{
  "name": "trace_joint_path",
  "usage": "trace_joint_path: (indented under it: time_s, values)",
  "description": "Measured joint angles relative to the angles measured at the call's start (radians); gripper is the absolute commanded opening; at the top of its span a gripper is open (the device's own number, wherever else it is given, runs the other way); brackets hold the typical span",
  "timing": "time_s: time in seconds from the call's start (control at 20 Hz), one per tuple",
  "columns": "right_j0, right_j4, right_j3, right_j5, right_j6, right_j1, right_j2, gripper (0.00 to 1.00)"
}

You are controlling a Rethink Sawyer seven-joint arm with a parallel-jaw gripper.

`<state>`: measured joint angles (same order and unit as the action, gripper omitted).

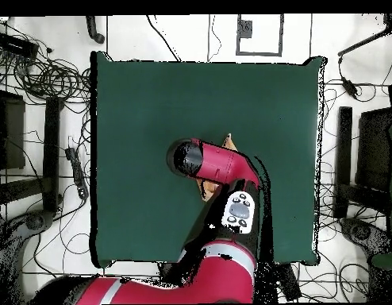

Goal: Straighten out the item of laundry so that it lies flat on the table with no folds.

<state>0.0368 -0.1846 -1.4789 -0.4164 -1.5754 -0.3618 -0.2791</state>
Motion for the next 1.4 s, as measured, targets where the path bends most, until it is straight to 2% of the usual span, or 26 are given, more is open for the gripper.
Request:
trace_joint_path:
  time_s: [1.05, 1.4]
  values:
    - [-0.003, 0.000, -0.011, 0.000, 0.000, -0.015, 0.000, 1.00]
    - [-0.032, 0.000, -0.012, 0.021, 0.000, -0.011, 0.006, 1.00]
